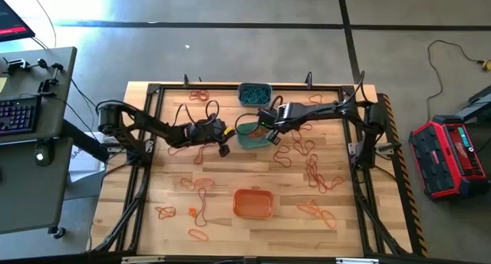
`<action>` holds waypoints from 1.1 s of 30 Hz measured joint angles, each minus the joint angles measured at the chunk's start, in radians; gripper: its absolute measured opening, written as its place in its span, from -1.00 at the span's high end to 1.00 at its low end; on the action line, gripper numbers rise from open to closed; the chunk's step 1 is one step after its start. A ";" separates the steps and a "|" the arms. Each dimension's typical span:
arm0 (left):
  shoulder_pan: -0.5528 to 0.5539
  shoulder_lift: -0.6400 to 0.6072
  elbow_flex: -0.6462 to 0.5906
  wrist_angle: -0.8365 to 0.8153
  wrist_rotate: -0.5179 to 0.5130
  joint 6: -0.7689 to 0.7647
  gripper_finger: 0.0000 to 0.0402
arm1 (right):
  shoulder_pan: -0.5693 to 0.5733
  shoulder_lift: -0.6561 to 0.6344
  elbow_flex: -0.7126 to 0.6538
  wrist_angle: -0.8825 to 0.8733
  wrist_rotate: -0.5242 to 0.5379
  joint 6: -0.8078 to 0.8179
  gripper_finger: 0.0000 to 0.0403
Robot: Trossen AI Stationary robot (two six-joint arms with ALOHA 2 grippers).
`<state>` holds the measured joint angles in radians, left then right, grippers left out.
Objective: Sort rubber bands into baskets
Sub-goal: Adjust the green bin on the table, then put the orange rubber band into the green bin
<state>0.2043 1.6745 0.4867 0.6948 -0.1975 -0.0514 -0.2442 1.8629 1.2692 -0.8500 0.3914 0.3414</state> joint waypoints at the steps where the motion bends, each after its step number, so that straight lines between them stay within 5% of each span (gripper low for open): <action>1: 0.004 0.000 0.003 0.000 0.000 0.000 0.83 | 0.000 0.000 -0.004 0.006 -0.010 -0.001 1.00; 21: 0.028 -0.007 0.013 -0.036 -0.079 0.010 0.83 | 0.025 0.000 -0.008 -0.036 -0.185 -0.133 1.00; 33: -0.003 -0.157 0.012 -0.136 -0.170 0.054 0.83 | 0.052 -0.064 -0.008 -0.077 -0.156 -0.141 1.00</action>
<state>0.2012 1.5178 0.4988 0.5591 -0.3676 0.0027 -0.1920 1.7989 1.2610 -0.9274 0.2352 0.2005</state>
